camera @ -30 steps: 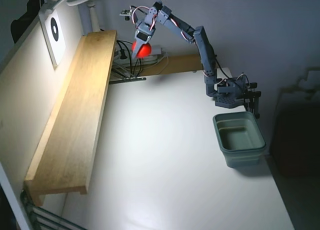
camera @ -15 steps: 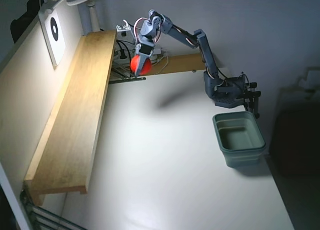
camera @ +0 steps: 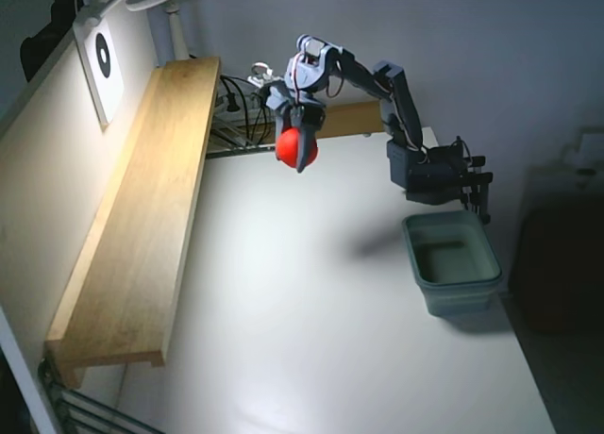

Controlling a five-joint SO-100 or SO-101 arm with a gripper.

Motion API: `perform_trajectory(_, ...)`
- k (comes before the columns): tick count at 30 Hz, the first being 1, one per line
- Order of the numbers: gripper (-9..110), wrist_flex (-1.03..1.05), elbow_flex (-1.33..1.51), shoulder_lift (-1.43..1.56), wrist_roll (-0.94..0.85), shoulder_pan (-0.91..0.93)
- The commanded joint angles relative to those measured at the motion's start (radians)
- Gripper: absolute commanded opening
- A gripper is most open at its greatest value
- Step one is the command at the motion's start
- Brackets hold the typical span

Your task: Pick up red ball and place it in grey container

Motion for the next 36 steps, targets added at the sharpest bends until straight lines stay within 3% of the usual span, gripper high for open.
perform_trajectory(1,23,0.017,-0.043,0.023,0.002,-0.111)
perform_trajectory(26,23,0.017,-0.043,0.023,0.002,-0.834)
perform_trajectory(36,23,0.017,-0.043,0.023,0.002,-0.840)
